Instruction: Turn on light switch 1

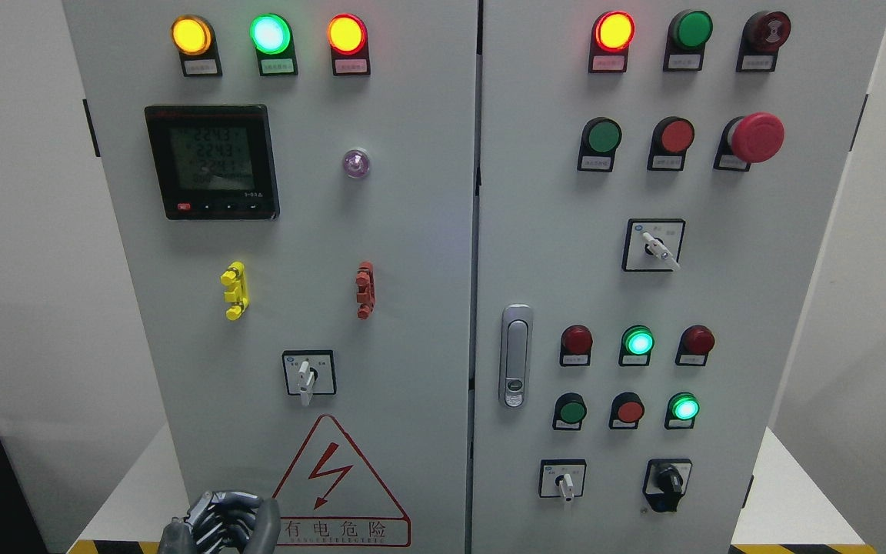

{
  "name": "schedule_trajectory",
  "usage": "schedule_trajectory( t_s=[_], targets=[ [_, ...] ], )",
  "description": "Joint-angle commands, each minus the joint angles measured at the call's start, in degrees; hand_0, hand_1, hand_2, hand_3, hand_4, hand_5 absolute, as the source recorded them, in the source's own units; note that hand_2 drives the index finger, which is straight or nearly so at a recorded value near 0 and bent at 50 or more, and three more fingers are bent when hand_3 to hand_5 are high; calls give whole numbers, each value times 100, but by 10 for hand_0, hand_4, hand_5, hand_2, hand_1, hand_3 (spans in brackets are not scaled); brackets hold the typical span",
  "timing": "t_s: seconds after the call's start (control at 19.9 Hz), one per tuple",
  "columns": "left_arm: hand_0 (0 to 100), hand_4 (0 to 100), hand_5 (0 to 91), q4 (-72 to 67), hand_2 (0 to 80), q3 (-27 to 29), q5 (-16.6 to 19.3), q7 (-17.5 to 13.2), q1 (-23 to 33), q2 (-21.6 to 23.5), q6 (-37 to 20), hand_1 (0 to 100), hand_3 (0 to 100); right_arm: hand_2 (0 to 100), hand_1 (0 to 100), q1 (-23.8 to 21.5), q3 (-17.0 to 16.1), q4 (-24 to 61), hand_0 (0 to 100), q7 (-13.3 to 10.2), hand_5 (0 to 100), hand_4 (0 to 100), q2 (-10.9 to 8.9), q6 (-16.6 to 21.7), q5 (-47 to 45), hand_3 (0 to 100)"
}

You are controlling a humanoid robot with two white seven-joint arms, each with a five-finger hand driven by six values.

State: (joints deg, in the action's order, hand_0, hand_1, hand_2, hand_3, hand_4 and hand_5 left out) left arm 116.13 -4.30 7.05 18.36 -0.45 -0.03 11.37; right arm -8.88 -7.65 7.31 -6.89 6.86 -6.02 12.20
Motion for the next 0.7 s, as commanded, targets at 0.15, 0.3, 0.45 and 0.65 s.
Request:
schedule_trajectory(
  t_s=[0.15,0.3,0.45,0.65],
  targets=[
    [0,835,760,138,560,-440,-160,431,-552,-234,401,588,787,0,0,0,0,-2,54,3,0,0,0,5,2,0],
    [0,839,766,129,564,-598,-160,554,-711,-313,603,593,798,0,0,0,0,-2,54,-5,0,0,0,5,2,0],
    [0,842,771,121,566,-686,-160,712,-825,-418,796,600,805,0,0,0,0,-2,54,-5,0,0,0,5,2,0],
    [0,846,774,112,569,-730,-142,809,-896,-515,999,617,813,0,0,0,0,-2,54,-5,0,0,0,5,2,0]
  ],
)
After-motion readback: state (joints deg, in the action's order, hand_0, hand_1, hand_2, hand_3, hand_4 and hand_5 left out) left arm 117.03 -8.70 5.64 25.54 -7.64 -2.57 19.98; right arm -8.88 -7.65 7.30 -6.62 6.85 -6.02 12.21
